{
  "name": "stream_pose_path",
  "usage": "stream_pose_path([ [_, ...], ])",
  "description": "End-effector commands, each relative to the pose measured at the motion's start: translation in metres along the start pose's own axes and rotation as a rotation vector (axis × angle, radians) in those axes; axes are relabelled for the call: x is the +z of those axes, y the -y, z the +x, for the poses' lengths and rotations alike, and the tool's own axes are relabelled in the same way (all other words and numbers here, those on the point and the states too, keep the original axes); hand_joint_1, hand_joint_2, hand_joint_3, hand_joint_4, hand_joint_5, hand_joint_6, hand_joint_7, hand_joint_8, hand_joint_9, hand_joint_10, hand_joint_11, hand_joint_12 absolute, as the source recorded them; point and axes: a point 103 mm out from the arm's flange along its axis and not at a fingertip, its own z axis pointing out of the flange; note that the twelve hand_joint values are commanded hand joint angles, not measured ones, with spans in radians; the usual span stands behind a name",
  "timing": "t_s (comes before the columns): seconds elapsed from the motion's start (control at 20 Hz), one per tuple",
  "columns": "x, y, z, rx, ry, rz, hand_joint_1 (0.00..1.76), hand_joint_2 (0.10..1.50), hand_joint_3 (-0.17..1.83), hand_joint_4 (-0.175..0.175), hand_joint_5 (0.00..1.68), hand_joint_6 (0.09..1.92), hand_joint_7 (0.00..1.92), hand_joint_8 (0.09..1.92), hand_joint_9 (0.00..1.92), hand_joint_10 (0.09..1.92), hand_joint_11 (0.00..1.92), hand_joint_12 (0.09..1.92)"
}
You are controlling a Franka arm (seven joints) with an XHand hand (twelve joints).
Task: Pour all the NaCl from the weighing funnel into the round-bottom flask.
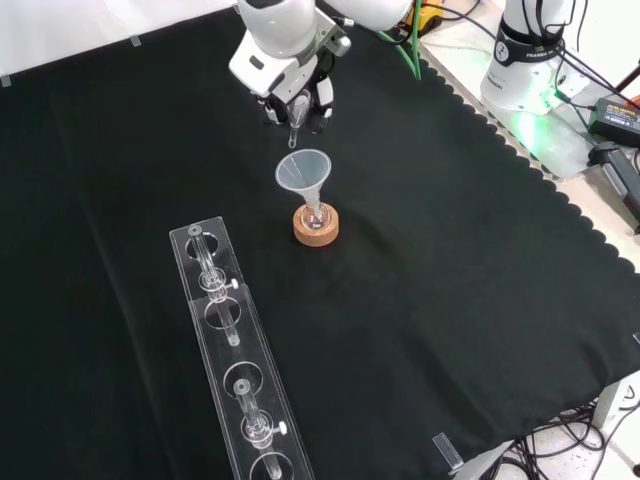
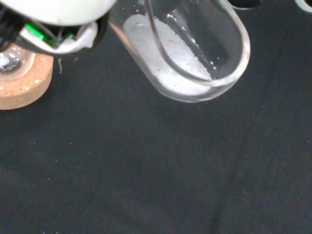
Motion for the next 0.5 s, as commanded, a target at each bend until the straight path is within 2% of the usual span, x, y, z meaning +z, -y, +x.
stream_pose_path([
  [0.05,-0.006,-0.003,0.008,0.0,0.038,0.016,1.24,0.46,0.84,-0.175,1.66,0.09,1.92,0.21,1.92,0.34,1.87,0.33],
  [0.5,-0.016,-0.015,0.018,0.018,0.112,0.064,1.24,0.46,0.84,-0.175,1.66,0.09,1.92,0.21,1.92,0.35,1.87,0.33],
])
